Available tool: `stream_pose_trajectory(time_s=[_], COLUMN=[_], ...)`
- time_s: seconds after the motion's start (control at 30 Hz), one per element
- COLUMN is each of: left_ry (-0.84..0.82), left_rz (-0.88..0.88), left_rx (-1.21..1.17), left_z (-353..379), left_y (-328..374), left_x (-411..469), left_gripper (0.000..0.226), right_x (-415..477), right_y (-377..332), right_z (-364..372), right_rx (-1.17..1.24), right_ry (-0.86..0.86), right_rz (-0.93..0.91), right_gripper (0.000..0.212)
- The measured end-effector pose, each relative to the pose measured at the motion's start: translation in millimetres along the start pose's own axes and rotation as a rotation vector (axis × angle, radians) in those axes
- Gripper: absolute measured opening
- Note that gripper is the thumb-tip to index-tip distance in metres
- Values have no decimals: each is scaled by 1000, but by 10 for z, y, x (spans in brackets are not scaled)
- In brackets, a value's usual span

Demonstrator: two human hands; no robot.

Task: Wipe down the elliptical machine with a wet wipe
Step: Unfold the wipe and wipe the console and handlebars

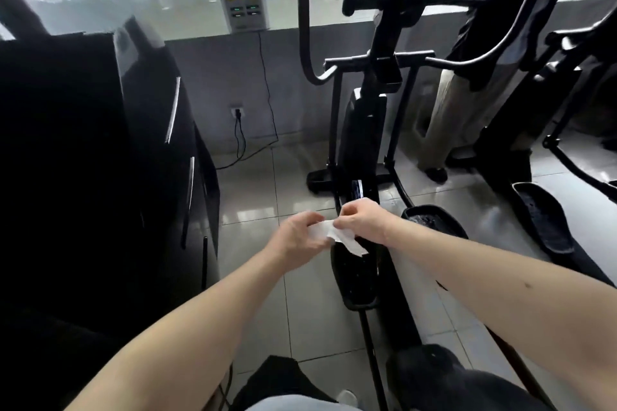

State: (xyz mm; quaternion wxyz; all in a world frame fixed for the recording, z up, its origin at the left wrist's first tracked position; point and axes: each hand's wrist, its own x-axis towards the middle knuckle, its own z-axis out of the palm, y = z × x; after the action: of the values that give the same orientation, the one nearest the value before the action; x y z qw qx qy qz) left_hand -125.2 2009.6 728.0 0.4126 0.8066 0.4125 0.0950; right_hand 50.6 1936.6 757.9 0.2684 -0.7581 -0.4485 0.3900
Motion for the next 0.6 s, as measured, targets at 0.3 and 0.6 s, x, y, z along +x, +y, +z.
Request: stream_pose_trajectory(time_s=[0.3, 0.6], left_ry=[-81, -221], left_rz=[108, 104], left_rx=[87, -193], left_z=[-245, -656], left_y=[45, 99], left_x=[1507, 2932], left_gripper=[22, 26], right_x=[1095, 1958], right_y=[-82, -481], right_z=[-605, -868], right_rx=[-7, 328], right_ry=[75, 131], right_rz=[65, 173], right_gripper=[27, 22])
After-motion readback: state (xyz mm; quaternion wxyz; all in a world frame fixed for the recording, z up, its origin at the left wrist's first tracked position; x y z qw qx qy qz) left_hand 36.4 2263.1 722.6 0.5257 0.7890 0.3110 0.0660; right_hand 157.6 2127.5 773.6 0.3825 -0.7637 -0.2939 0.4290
